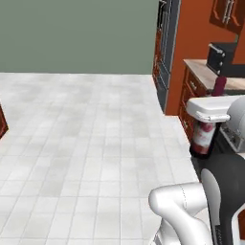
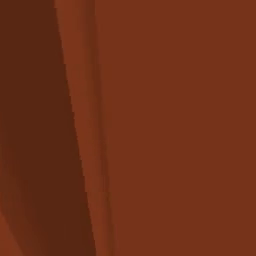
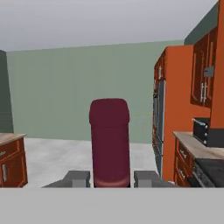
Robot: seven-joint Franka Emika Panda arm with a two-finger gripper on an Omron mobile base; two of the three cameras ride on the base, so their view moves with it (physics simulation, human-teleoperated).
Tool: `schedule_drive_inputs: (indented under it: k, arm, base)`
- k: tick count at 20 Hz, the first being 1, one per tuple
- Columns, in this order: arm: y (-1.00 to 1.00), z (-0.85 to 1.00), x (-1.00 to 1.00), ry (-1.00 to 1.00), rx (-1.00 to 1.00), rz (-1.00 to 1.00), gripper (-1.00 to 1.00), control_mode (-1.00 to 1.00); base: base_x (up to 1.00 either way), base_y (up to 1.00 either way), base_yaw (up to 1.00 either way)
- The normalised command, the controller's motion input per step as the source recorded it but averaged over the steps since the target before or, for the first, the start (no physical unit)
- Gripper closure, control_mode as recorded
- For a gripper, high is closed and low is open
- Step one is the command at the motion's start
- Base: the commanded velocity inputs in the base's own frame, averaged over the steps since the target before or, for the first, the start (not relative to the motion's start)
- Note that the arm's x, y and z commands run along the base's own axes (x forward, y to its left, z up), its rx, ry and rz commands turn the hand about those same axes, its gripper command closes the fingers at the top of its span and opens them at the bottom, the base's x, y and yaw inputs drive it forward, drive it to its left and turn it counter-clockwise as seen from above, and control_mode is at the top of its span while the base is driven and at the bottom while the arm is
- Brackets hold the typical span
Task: Open the cabinet directly in front. Then move the wine and the mug to the dining counter with the candle on it.
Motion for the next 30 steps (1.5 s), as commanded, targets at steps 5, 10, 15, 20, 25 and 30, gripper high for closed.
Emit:
schedule_drive_inputs:
  k: [5, 10, 15, 20, 25, 30]
  arm:
    - [0.00, 0.00, 0.00, 0.00, 0.00, 0.00, 1.00, 1.00]
    - [0.00, 0.00, 0.00, 0.00, 0.00, 0.00, 1.00, 1.00]
    - [0.00, 0.00, 0.00, 0.00, 0.00, 0.00, 1.00, 1.00]
    - [0.00, 0.00, 0.00, 0.00, 0.00, 0.00, 1.00, 1.00]
    - [0.00, 0.00, 0.00, 0.00, 0.00, 0.00, 1.00, 1.00]
    - [0.00, 0.00, 0.00, 0.00, 0.00, 0.00, 1.00, 1.00]
  base:
    - [0.00, 0.00, 0.47]
    - [0.00, 0.00, 0.46]
    - [0.00, 0.00, 0.45]
    - [0.00, 0.00, 0.45]
    - [0.01, 0.00, 0.43]
    - [0.21, -0.03, 0.39]
